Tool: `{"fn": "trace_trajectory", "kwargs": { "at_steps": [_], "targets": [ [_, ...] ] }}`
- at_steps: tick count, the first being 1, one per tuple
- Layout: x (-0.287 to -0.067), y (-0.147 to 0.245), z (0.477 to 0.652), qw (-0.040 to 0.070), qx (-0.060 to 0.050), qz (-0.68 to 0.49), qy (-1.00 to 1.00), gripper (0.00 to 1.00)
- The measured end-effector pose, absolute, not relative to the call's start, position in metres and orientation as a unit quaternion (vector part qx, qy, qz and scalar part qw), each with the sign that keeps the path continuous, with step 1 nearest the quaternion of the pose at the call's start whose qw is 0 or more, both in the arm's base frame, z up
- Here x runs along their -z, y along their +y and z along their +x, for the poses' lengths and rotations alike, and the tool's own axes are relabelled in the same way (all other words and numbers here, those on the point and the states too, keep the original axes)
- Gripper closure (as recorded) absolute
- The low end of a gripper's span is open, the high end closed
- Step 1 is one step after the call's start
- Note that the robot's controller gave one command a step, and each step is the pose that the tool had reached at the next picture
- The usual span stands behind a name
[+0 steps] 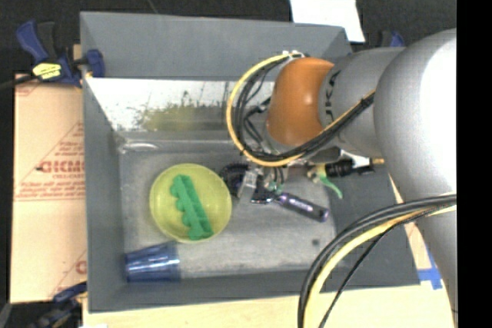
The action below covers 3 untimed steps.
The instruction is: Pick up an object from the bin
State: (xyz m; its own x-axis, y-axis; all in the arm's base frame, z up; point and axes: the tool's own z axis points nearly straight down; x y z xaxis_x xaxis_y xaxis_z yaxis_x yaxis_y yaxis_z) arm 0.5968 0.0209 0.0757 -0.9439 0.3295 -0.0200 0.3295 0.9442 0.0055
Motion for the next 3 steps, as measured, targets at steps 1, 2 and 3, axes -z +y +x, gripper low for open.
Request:
{"fn": "trace_trajectory", "kwargs": {
  "at_steps": [1,2,3],
  "targets": [
    [-0.093,0.02,0.596,0.009,-0.001,0.167,0.986,1.0],
    [-0.114,0.02,0.596,0.011,-0.001,0.166,0.986,1.0],
    [-0.134,0.02,0.596,0.011,-0.001,0.166,0.986,1.0]
  ]
}}
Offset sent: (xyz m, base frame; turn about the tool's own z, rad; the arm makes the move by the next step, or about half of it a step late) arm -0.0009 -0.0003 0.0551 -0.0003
